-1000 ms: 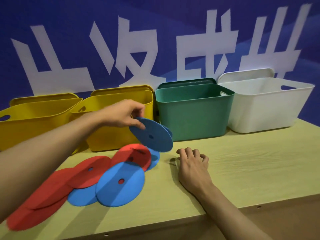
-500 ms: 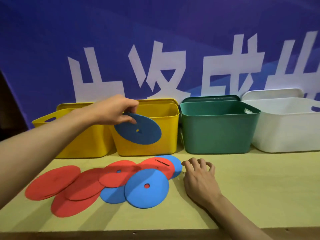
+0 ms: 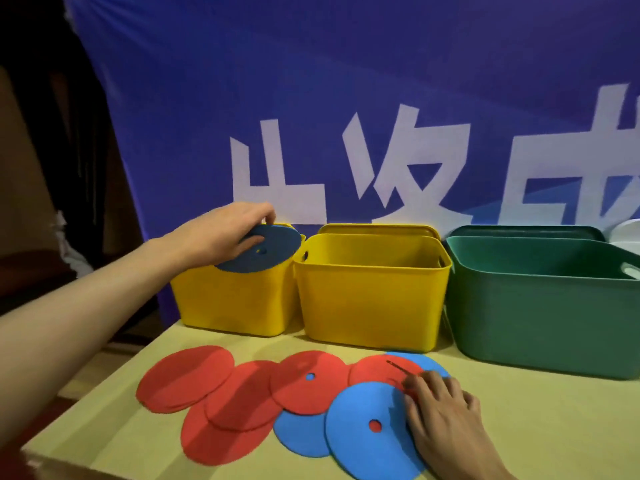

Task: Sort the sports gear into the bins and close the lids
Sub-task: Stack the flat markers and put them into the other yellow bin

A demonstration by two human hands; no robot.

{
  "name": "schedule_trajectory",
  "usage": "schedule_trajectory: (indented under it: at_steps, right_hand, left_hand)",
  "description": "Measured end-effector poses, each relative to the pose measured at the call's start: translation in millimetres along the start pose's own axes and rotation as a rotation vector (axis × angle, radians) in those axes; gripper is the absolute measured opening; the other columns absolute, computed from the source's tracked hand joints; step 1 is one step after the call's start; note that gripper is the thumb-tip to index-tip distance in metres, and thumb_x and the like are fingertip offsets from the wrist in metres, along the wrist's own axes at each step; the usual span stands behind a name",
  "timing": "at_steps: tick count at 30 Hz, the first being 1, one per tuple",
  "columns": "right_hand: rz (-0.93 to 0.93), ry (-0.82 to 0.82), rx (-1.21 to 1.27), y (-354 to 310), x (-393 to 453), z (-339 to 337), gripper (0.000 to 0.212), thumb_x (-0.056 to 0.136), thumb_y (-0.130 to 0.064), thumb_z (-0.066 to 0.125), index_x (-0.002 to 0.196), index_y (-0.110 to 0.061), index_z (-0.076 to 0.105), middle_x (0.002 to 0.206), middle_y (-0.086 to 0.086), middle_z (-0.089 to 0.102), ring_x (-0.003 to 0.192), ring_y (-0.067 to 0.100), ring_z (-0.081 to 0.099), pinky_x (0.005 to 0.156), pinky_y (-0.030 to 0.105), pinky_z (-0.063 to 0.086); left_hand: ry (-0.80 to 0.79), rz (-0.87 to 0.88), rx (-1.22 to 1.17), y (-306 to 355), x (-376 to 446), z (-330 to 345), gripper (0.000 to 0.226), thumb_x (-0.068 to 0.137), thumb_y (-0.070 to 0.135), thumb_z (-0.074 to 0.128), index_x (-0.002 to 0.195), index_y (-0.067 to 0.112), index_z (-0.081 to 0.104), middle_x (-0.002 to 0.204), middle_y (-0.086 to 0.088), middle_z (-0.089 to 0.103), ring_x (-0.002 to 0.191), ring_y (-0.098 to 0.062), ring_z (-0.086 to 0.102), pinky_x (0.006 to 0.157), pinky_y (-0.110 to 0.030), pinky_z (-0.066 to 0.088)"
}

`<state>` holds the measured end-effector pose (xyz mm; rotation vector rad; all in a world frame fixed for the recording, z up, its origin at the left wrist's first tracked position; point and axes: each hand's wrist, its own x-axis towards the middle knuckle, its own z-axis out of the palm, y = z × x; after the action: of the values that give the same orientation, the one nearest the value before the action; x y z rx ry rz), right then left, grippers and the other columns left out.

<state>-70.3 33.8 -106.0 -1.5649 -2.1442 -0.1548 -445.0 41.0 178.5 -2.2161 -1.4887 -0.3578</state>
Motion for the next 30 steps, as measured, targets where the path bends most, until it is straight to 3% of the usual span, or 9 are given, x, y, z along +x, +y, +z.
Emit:
schedule_trajectory:
  at_steps: [3, 7, 10, 12, 15, 21, 26, 30]
  right_hand:
    - [0.016, 0.134, 0.018, 6, 2, 12, 0.022, 0.089, -0.054, 0.038, 0.100, -0.046, 0.056, 0.102, -0.018, 0.056, 0.092, 0.013, 0.059, 0.070, 0.036, 0.040]
    - [-0.009, 0.233, -0.021, 4, 9, 18, 0.018, 0.079, -0.053, 0.045, 0.088, -0.046, 0.058, 0.091, -0.016, 0.059, 0.077, 0.014, 0.063, 0.063, 0.032, 0.038]
    - [-0.007, 0.281, -0.023, 5, 13, 24, 0.014, 0.075, -0.053, 0.047, 0.086, -0.046, 0.052, 0.086, -0.015, 0.057, 0.072, 0.014, 0.060, 0.060, 0.031, 0.037]
    - [0.014, 0.300, -0.011, 7, 15, 27, 0.012, 0.077, -0.053, 0.046, 0.083, -0.045, 0.051, 0.083, -0.015, 0.055, 0.070, 0.014, 0.059, 0.058, 0.031, 0.037]
    - [0.029, 0.296, -0.021, 10, 16, 27, 0.016, 0.080, -0.054, 0.044, 0.082, -0.045, 0.057, 0.085, -0.015, 0.056, 0.074, 0.014, 0.060, 0.060, 0.032, 0.040]
    - [0.089, 0.262, 0.017, 8, 14, 22, 0.015, 0.082, -0.053, 0.042, 0.084, -0.046, 0.055, 0.088, -0.018, 0.057, 0.076, 0.014, 0.059, 0.060, 0.032, 0.040]
    - [0.197, 0.212, 0.084, 7, 11, 9, 0.019, 0.084, -0.050, 0.038, 0.091, -0.046, 0.056, 0.096, -0.020, 0.057, 0.085, 0.013, 0.056, 0.067, 0.034, 0.038]
    - [0.148, 0.130, 0.043, 18, 8, -5, 0.029, 0.084, -0.036, 0.045, 0.111, -0.044, 0.053, 0.112, -0.015, 0.056, 0.100, 0.016, 0.053, 0.077, 0.040, 0.039]
  left_hand:
    - [0.089, -0.006, 0.098, -26, 8, -1, 0.023, 0.097, 0.024, 0.065, 0.113, 0.026, 0.048, 0.107, 0.008, 0.053, 0.091, -0.013, 0.052, 0.072, -0.031, 0.053]
    - [0.170, -0.068, 0.136, -59, 33, -11, 0.022, 0.097, 0.023, 0.063, 0.108, 0.026, 0.044, 0.105, -0.001, 0.058, 0.088, -0.020, 0.054, 0.069, -0.042, 0.054]
    - [0.230, -0.131, 0.140, -77, 49, -9, 0.026, 0.093, 0.018, 0.068, 0.103, 0.026, 0.045, 0.100, 0.002, 0.056, 0.085, -0.020, 0.054, 0.063, -0.033, 0.045]
    - [0.108, -0.230, 0.049, -85, 53, 5, 0.026, 0.091, 0.025, 0.072, 0.103, 0.028, 0.049, 0.102, 0.003, 0.059, 0.088, -0.019, 0.057, 0.066, -0.033, 0.048]
    - [-0.277, -0.235, 0.062, -72, 45, 32, 0.040, 0.091, 0.054, 0.068, 0.121, 0.032, 0.053, 0.116, 0.009, 0.058, 0.102, -0.013, 0.058, 0.084, -0.039, 0.058]
    - [-0.243, -0.011, -0.040, 11, 31, 48, 0.038, 0.094, 0.056, 0.061, 0.126, 0.037, 0.053, 0.115, 0.012, 0.052, 0.107, -0.007, 0.051, 0.091, -0.030, 0.052]
    - [-0.403, 0.146, -0.067, 73, 20, 79, 0.050, 0.093, 0.062, 0.060, 0.136, 0.039, 0.046, 0.127, 0.007, 0.051, 0.122, -0.014, 0.049, 0.102, -0.037, 0.047]
    - [-0.590, 0.236, -0.121, 124, 20, 117, 0.067, 0.090, 0.066, 0.063, 0.145, 0.034, 0.041, 0.137, -0.001, 0.048, 0.127, -0.023, 0.049, 0.105, -0.037, 0.044]
